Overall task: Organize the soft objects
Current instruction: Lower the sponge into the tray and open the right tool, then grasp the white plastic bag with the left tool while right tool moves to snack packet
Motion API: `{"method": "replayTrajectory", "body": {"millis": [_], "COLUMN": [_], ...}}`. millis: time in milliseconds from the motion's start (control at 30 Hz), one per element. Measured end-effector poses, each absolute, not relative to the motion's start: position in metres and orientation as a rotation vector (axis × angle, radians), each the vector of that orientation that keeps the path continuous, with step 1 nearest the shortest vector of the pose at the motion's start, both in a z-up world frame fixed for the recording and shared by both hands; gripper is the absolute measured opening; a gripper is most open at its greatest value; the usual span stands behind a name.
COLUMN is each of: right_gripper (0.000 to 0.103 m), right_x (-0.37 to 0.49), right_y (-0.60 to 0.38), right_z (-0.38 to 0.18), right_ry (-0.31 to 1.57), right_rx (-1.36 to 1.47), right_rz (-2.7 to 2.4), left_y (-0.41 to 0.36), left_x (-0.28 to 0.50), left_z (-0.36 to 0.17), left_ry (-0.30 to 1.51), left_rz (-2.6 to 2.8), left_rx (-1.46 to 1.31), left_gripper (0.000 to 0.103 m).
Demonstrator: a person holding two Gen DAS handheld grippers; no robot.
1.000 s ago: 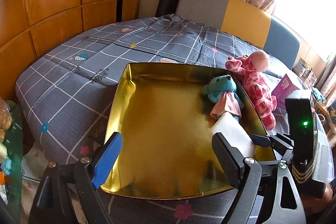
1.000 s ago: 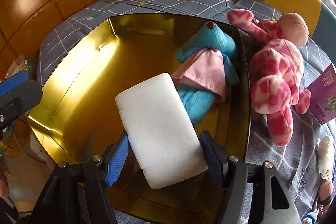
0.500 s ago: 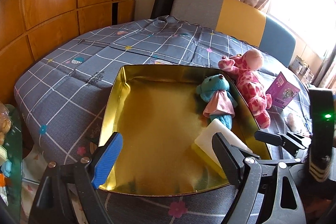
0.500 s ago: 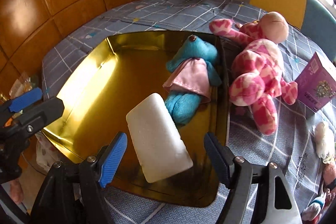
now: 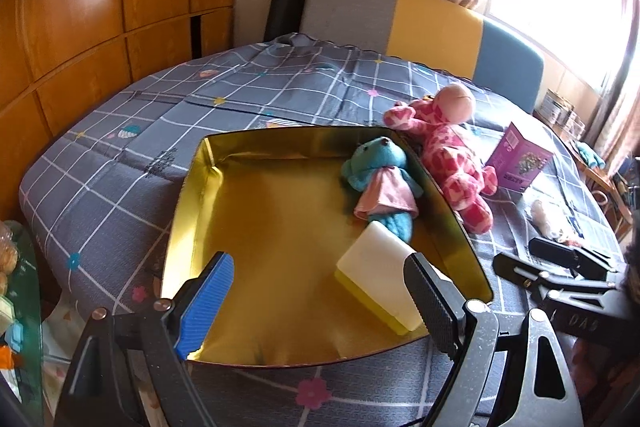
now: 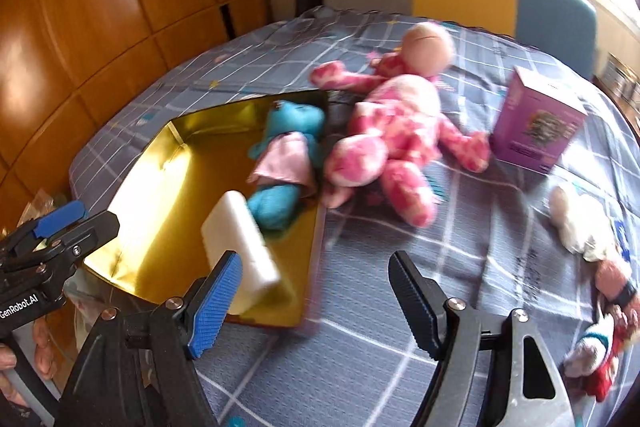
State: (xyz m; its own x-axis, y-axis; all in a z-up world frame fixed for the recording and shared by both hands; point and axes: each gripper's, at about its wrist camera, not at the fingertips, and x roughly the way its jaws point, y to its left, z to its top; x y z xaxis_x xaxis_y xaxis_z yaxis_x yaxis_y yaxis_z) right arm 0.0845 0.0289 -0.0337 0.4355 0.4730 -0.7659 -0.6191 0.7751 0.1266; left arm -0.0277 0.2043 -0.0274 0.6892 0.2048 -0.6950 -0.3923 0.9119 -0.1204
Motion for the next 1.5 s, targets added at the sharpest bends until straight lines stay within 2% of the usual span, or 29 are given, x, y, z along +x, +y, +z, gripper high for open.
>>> {"method": "replayTrajectory", "body": {"millis": [533, 900, 1133, 1333, 1500], "right_gripper": [0.077, 0.077, 0.077, 0.077, 0.077], "right_x": [0.117, 0.159, 0.165, 0.162, 0.163], "right_y": [-0.098, -0.252, -0.320, -0.319, -0.319], "right_z": [-0.021, -0.015, -0.038, -0.034, -0.036], "right_ry": [0.862, 0.800, 0.830, 0.816, 0.824], "right_rx": [-0.088, 0.118, 0.369, 0.388, 0.411], "right_rz": [0.425, -0.032, -0.157, -0.116, -0.090], "left_y": [0.142, 0.080, 0.034, -0.010, -0.038], "left_x": [0.003, 0.043, 0.090, 0.149, 0.198], "left_z": [-0.016, -0.009, -0.015, -0.033, -0.051], "left_ry": [0.761, 0.802, 0.862, 0.925, 0.979], "left_rz": [0.186, 0.009, -0.100, -0.169, -0.215], "left_rx": [-0.146, -0.047, -0.046, -0.067, -0.128], "left_gripper": [0.087, 0.087, 0.081, 0.072, 0.070]}}
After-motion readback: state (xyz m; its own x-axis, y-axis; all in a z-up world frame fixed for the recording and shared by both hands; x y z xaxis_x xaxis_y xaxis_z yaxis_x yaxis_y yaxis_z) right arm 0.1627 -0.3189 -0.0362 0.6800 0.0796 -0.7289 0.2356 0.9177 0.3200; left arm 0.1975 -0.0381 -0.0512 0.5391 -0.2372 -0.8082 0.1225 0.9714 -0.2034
